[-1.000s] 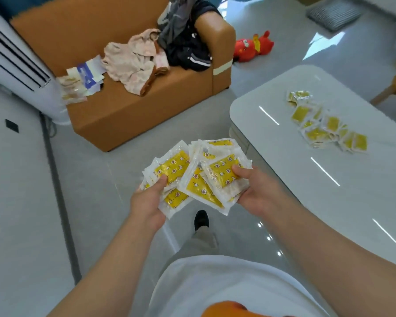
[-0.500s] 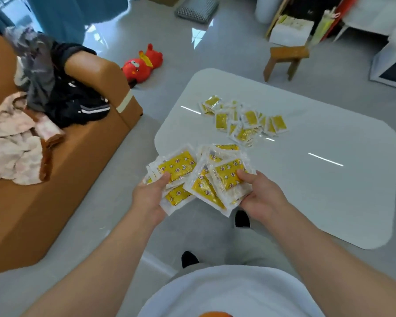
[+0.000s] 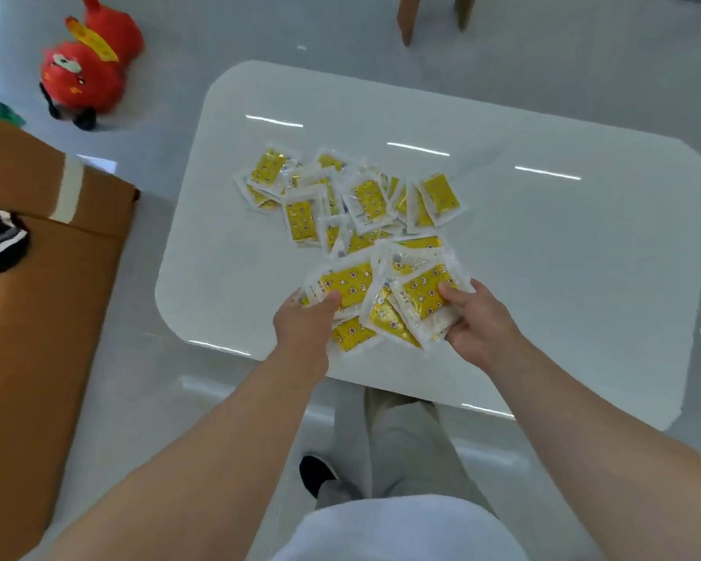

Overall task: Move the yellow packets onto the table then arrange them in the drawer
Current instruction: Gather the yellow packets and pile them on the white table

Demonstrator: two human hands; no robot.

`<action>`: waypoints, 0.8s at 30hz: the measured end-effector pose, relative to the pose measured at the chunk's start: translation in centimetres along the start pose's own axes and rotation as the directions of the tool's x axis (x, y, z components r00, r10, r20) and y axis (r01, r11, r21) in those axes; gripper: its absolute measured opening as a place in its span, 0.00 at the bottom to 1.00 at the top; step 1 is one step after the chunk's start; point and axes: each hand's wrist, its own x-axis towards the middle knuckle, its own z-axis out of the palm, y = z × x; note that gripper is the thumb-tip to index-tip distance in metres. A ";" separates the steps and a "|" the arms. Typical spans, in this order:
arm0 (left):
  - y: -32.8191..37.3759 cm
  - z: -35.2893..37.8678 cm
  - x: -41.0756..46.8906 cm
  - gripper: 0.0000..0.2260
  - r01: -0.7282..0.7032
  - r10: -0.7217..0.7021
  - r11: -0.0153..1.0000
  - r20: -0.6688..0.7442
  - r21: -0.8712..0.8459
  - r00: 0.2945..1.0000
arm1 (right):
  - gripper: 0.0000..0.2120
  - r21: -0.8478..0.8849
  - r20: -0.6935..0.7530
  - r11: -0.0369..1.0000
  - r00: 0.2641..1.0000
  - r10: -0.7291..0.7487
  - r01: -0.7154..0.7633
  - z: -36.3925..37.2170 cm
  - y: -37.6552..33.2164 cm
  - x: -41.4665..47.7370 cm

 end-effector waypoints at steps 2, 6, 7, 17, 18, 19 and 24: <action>0.8 4.6 2.8 0.18 0.001 -0.002 0.999 0.021 0.051 1.000 | 0.44 -0.014 -0.033 1.000 0.999 -0.010 0.010 -0.1 -2.5 4.2; 0.8 12.3 8.4 0.33 0.038 -0.041 0.982 0.013 0.185 0.999 | 0.41 -0.085 -0.109 0.996 0.994 -0.009 0.000 -1.3 -7.1 12.2; 0.6 13.8 9.5 0.33 0.058 -0.059 0.973 -0.004 0.222 0.998 | 0.40 -0.125 -0.120 0.992 0.993 -0.006 -0.009 -1.7 -8.1 14.1; -2.1 23.3 17.8 0.23 0.208 -0.206 0.857 -0.055 0.472 0.977 | 0.30 -0.469 -0.105 0.880 0.986 -0.130 0.066 -3.5 -14.0 26.1; -2.5 23.4 18.2 0.23 0.220 -0.208 0.845 -0.078 0.487 0.975 | 0.25 -0.523 -0.099 0.848 0.982 -0.162 0.087 -3.4 -14.1 26.4; -2.8 23.5 18.5 0.24 0.228 -0.201 0.832 -0.107 0.506 0.974 | 0.22 -0.588 -0.095 0.801 0.974 -0.207 0.113 -3.2 -14.1 26.7; -3.7 24.3 18.0 0.26 0.261 -0.189 0.807 -0.187 0.529 0.964 | 0.32 -0.847 -0.107 0.519 0.919 -0.380 0.116 -2.8 -12.8 27.3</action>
